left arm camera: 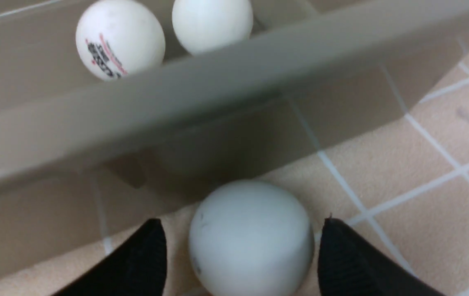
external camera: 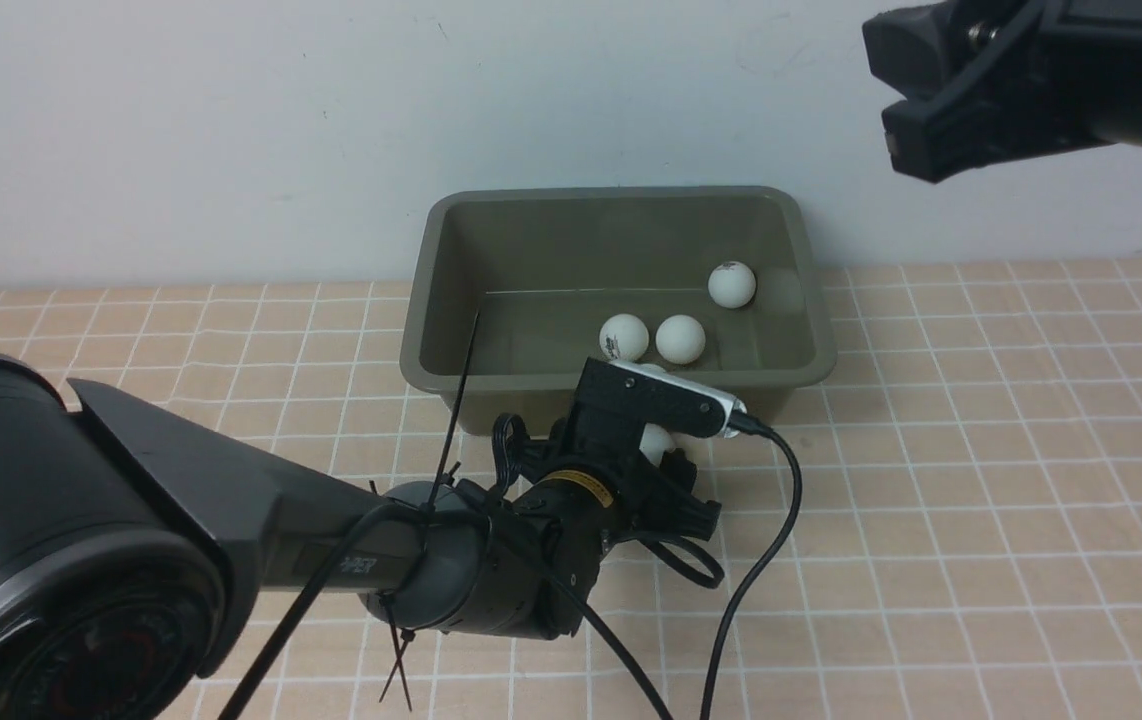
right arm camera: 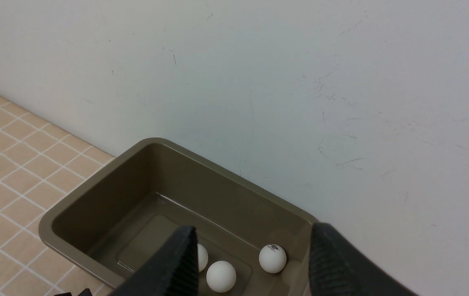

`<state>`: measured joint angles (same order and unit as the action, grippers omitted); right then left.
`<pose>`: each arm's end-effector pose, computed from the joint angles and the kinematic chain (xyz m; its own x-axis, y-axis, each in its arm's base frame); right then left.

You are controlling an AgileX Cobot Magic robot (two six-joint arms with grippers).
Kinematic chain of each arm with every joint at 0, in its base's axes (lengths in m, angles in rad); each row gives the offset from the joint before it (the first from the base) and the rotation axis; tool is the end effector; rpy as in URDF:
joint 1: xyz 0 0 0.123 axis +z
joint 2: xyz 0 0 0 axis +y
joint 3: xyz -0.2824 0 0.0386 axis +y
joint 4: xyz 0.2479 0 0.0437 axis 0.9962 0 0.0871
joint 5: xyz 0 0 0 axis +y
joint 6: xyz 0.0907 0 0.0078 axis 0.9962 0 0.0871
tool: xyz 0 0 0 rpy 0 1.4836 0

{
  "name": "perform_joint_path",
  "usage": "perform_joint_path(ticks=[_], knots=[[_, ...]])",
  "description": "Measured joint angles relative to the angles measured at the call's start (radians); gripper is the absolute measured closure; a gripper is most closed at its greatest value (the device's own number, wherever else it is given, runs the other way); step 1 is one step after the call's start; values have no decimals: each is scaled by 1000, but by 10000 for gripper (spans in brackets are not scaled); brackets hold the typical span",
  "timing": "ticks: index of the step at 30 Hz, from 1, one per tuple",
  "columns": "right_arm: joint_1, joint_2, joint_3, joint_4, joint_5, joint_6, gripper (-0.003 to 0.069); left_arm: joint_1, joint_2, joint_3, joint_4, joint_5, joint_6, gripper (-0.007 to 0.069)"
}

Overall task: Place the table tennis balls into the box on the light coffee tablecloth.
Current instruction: 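Reach for and grasp a ping pong ball on the table beside the basket, then drop the ball into the bin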

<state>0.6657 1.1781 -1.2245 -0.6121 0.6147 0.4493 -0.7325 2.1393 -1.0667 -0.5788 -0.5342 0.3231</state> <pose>0.2173 0.1322 0.4211 -0.2741 -0.3009 -0.9134 -0.3622 0.9122 -0.1918 0.3270 -0.2601 0.0993 -0.4535 0.1649 -0.8759 0.3847 0.9227 -0.0255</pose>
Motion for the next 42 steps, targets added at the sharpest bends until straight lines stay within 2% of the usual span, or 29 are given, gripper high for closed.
perform_joint_path(ticks=[4,8,17,26,33,37,42], knots=[[0,0,0,0,0,1,311,0,13,0,10,-2,-1,221],[0,0,0,1,0,1,311,0,16,0,-12,-21,-8,312],[0,0,0,-10,0,-2,312,-19,-19,0,4,-23,4,309],[0,0,0,-29,0,-2,312,-60,-150,0,31,181,39,309],[0,0,0,-29,0,-2,312,-72,-281,2,134,217,48,309],[0,0,0,-29,0,-2,312,-35,-343,3,145,209,56,309],[0,0,0,-29,0,-2,312,88,-349,3,158,208,62,309]])
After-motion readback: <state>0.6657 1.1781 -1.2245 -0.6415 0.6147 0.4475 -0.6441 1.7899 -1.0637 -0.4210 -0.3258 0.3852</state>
